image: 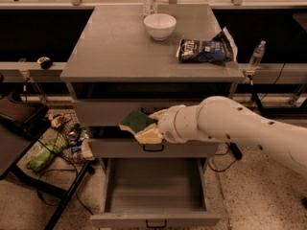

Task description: Place sponge into bottom drawer

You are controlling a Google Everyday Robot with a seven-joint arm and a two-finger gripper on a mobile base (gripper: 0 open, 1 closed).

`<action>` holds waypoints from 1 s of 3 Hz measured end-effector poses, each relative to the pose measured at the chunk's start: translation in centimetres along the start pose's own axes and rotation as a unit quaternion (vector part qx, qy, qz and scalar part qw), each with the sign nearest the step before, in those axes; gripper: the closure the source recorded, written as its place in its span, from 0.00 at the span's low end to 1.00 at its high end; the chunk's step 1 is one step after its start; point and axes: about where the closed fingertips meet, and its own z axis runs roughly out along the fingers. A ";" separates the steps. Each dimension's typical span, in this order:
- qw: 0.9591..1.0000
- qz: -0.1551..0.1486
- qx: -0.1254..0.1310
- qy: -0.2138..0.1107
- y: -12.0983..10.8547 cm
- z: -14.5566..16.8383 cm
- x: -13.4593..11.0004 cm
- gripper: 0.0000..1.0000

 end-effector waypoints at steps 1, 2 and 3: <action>0.999 0.018 -0.002 0.039 -0.3 1.2 4.4 1.00; 0.998 0.034 -0.009 0.059 -0.9 3.7 14.1 1.00; 0.998 0.019 -0.011 0.060 -2.9 4.4 22.3 1.00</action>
Offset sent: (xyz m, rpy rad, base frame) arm -0.0250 -0.1281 -0.2269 -0.1354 0.0953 0.0077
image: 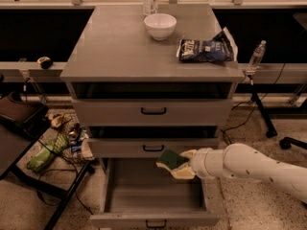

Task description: Place sponge into bottom drawer

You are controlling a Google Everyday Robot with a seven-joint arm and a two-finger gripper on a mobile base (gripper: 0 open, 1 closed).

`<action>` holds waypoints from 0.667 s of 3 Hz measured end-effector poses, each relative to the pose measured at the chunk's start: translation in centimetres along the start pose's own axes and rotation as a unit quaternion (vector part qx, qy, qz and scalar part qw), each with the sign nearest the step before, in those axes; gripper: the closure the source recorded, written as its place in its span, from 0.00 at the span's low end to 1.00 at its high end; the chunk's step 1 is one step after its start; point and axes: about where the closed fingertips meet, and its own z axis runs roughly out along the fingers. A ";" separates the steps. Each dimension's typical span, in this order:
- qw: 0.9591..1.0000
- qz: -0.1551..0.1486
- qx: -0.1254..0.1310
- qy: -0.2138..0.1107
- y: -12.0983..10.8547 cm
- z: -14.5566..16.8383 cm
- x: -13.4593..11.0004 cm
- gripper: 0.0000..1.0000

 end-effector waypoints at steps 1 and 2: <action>1.000 0.011 -0.008 0.000 -2.8 2.9 7.2 1.00; 0.999 0.027 -0.018 -0.002 -5.1 6.0 11.5 1.00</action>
Offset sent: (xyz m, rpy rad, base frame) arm 0.0521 -0.0945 -0.1781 0.0674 0.0793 -0.0271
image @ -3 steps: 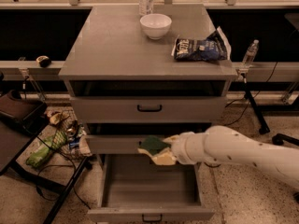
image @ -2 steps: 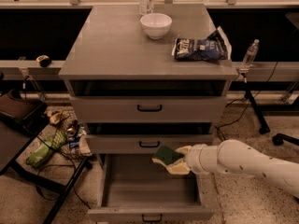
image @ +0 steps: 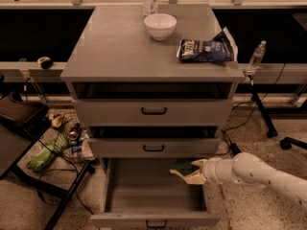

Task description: Place sponge into bottom drawer

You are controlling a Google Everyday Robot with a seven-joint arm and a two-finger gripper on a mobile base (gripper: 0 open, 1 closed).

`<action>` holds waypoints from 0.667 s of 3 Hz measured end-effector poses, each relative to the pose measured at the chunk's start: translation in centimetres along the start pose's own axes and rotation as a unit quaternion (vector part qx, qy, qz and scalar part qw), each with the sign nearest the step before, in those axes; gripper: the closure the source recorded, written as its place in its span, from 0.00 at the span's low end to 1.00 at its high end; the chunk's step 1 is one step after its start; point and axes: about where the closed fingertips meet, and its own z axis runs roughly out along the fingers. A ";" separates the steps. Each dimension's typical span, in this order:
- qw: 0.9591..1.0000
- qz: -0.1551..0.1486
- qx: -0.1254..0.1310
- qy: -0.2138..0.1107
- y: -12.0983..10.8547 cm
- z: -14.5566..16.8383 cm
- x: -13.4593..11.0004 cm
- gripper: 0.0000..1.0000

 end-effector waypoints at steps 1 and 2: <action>0.999 0.008 -0.015 0.028 -1.3 1.9 1.9 1.00; 0.999 0.006 -0.018 0.029 -1.4 2.4 2.0 1.00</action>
Offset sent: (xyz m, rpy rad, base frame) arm 0.0097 -0.0071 -0.0243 -0.0252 0.0512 0.0093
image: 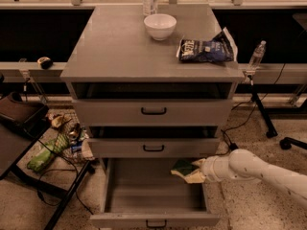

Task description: Place sponge into bottom drawer

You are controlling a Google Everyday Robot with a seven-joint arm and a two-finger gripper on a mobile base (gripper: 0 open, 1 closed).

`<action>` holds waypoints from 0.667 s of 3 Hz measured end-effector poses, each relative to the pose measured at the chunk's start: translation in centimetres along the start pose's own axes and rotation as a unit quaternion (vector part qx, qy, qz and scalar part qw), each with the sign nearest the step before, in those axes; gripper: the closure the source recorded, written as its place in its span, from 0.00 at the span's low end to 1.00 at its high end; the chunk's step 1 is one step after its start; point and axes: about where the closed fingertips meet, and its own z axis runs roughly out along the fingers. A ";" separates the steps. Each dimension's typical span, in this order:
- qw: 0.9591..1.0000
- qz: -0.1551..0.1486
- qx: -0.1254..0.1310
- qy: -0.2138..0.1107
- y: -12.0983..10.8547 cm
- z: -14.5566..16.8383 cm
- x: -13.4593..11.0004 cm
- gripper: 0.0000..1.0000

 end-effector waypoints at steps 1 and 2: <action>1.000 -0.006 -0.019 -0.015 0.3 3.9 0.2 1.00; 0.997 -0.029 -0.033 -0.060 0.9 9.5 0.6 1.00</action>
Offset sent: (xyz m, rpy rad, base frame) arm 0.0223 0.1114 -0.1629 0.2274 -0.1246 0.1929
